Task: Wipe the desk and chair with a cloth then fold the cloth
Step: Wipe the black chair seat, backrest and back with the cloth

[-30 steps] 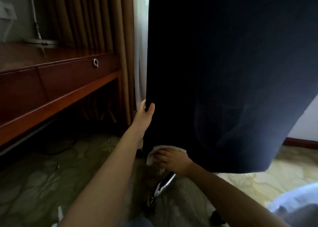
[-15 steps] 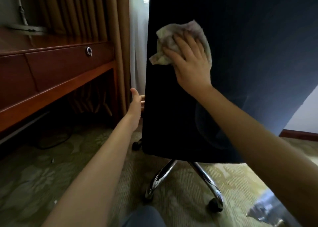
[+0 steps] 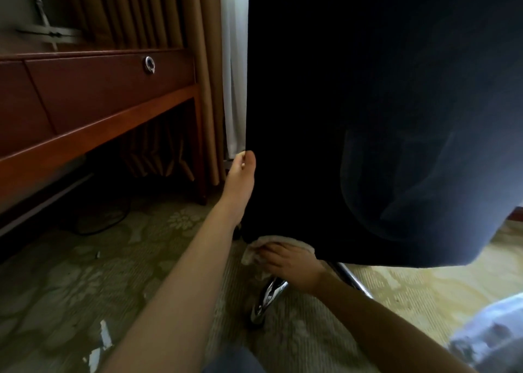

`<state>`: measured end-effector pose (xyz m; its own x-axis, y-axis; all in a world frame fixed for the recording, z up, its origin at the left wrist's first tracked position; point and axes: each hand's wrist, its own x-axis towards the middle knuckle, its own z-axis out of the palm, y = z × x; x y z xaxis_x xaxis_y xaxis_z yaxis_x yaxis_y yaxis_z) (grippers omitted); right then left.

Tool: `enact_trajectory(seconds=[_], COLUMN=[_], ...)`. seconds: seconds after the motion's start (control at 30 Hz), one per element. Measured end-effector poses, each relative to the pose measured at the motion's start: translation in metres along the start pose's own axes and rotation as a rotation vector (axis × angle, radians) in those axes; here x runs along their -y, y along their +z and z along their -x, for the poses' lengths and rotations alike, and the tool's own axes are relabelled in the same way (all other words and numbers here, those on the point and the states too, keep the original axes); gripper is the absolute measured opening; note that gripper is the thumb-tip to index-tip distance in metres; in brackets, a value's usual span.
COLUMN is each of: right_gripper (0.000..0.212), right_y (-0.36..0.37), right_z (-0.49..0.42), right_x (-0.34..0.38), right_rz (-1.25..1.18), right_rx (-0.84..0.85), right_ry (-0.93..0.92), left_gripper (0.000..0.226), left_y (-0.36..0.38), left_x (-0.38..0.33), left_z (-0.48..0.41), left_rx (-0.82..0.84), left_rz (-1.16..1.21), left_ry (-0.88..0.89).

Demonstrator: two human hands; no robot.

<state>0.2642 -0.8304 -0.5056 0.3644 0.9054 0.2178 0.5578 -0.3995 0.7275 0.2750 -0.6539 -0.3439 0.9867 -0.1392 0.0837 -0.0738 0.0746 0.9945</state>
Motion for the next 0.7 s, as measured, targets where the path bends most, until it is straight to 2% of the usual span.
enact_trajectory(seconds=[0.07,0.1,0.13,0.2,0.23,0.3,0.4,0.43,0.53,0.7], right_gripper=[0.045,0.051,0.056,0.048,0.041,0.036,0.038,0.038,0.036,0.036], right_y=[0.012,0.015,0.012,-0.007,-0.018,-0.032,-0.065,-0.074,-0.088,-0.075], right_z=[0.007,0.009,0.01,0.004,-0.002,-0.012,-0.031,-0.036,-0.041,-0.048], right_x=[0.018,0.022,0.021,0.015,0.007,-0.019,-0.074,-0.09,-0.116,-0.091], right_rz=[-0.298,-0.296,-0.293,-0.374,-0.386,-0.332,-0.2,-0.17,-0.1,-0.139], right_rx=[-0.076,0.098,0.188,0.352,0.323,0.084,-0.206,-0.253,-0.307,-0.348], right_ry=[-0.037,-0.08,-0.065,0.095,0.109,0.096,0.233,0.282,0.338,0.392], left_gripper=[0.023,0.023,0.024,0.025,0.025,0.024,0.028,0.028,0.025,0.028], left_y=[0.001,0.003,0.004,0.006,0.007,0.009,0.009,0.009,0.007,0.004], left_x=[0.002,0.003,0.005,0.006,0.006,0.004,0.002,0.001,0.0,0.0], left_z=[-0.002,-0.003,-0.003,-0.002,-0.001,0.001,0.003,0.003,0.003,0.003], left_rx=[-0.003,-0.005,-0.015,-0.044,-0.045,-0.029,-0.052,-0.059,-0.047,-0.041], left_rz=[-0.01,-0.022,-0.05,-0.101,-0.103,-0.083,-0.141,-0.132,-0.111,-0.068], left_ry=[0.012,0.025,0.04,0.073,0.077,0.077,0.12,0.126,0.121,0.157])
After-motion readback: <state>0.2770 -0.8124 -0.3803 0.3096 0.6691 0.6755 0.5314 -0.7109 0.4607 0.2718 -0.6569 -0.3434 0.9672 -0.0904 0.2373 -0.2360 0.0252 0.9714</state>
